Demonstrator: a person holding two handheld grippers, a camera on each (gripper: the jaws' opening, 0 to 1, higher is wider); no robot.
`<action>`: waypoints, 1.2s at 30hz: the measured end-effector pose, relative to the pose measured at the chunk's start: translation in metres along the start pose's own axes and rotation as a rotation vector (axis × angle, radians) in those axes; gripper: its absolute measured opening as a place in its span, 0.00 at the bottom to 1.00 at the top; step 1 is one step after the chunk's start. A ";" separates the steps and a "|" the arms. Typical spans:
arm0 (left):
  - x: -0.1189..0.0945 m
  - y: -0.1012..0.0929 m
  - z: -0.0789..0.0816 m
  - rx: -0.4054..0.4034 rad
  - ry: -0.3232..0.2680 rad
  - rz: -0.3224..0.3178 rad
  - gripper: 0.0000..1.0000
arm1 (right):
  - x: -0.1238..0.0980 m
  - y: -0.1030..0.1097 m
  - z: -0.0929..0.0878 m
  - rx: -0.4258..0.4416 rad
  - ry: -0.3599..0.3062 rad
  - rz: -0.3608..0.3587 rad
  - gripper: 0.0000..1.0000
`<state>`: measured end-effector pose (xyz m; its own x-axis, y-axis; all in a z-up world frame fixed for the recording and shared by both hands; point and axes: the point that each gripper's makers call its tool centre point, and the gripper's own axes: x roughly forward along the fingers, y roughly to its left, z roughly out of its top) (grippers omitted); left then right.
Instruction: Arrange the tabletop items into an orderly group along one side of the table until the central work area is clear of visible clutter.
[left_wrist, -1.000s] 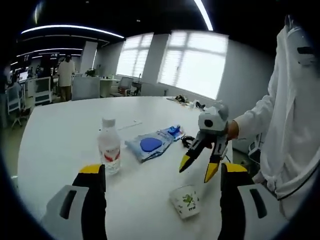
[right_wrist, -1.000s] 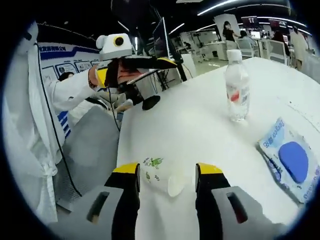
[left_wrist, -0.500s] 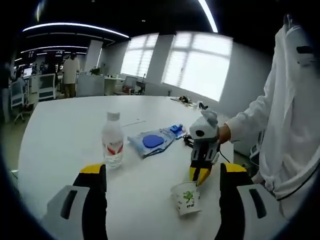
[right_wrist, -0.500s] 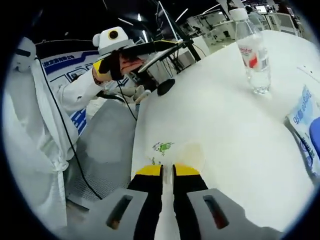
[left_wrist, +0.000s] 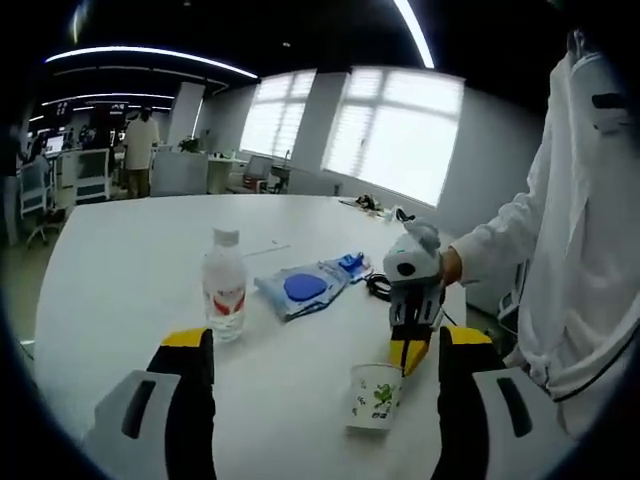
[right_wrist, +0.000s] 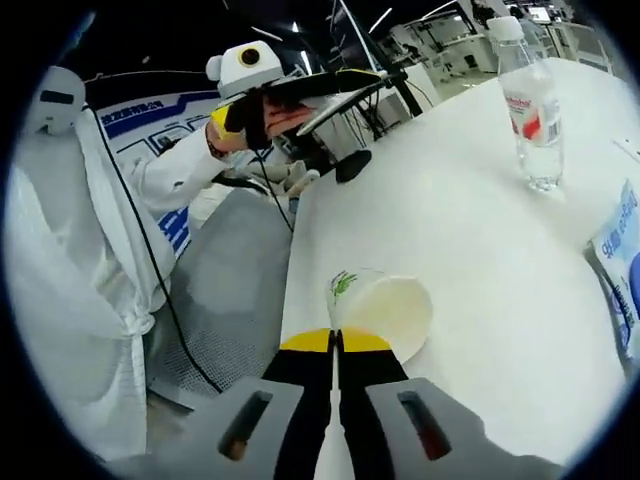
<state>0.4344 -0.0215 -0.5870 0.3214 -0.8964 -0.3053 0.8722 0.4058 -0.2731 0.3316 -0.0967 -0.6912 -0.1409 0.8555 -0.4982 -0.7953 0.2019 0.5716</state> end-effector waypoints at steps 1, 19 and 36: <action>0.000 0.000 0.001 0.002 -0.001 0.000 0.96 | -0.001 0.000 0.001 -0.005 0.002 -0.003 0.00; 0.000 -0.001 0.006 0.010 -0.018 -0.005 0.96 | -0.050 -0.005 0.053 -0.234 0.088 -0.127 0.00; -0.003 0.006 0.011 0.012 -0.037 0.006 0.95 | -0.092 -0.040 0.085 -0.419 0.253 -0.254 0.00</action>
<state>0.4428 -0.0187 -0.5777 0.3395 -0.9001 -0.2732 0.8746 0.4089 -0.2605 0.4267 -0.1430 -0.6125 -0.0101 0.6531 -0.7572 -0.9820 0.1362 0.1306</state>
